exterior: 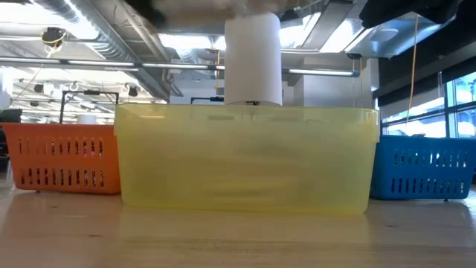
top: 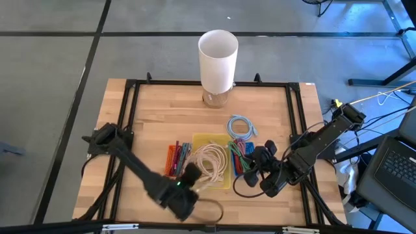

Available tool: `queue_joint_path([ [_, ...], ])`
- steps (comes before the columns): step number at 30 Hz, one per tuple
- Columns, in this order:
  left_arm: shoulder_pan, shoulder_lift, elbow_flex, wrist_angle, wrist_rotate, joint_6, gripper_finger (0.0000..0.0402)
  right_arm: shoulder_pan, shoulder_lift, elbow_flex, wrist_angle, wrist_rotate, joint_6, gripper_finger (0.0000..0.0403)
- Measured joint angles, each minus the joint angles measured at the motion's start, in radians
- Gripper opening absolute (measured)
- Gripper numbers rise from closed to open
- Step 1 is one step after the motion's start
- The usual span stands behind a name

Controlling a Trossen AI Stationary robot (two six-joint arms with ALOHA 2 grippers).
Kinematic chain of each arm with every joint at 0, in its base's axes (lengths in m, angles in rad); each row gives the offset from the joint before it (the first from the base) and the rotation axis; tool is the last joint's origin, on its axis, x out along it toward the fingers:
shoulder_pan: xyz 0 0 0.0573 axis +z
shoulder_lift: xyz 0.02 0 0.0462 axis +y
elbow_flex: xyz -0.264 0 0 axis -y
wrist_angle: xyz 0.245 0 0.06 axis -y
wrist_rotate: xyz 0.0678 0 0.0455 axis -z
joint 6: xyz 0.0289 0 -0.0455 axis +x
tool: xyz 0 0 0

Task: Pick & Place USB Port
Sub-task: Put the brown HDMI cable into the yellow bin

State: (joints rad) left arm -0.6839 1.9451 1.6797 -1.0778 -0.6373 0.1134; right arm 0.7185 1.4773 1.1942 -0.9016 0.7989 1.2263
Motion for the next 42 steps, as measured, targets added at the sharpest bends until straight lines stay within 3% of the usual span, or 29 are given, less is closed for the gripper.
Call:
queue_joint_path([
  [4,0.098,-0.022,-0.004,0.004,0.024,0.048,0.0012,0.0,0.0,0.0,0.0,-0.026,0.0,0.0065],
  [7,0.177,-0.058,-0.024,0.018,0.103,0.057,0.0012,0.0,0.0,0.0,-0.001,-0.041,0.0,0.0065],
  [14,0.375,-0.197,-0.152,0.226,0.398,0.211,0.0012,0.001,0.0,0.0,-0.052,-0.041,0.004,0.0065],
  [22,0.581,-0.304,-0.309,0.388,0.77,0.152,0.0012,0.006,0.001,0.0,-0.071,-0.043,0.004,0.0065],
  [29,0.614,-0.289,-0.465,0.495,0.798,0.117,0.0012,0.006,0.001,0.0,-0.088,-0.04,0.003,0.0065],
  [34,0.601,-0.29,-0.556,0.681,0.857,0.094,0.0012,0.006,0.001,0.0,-0.096,-0.032,0.003,0.0065],
  [42,0.568,-0.239,-0.594,0.785,0.845,0.091,0.0012,0.006,0.001,0.0,-0.097,-0.005,0.003,0.0065],
])
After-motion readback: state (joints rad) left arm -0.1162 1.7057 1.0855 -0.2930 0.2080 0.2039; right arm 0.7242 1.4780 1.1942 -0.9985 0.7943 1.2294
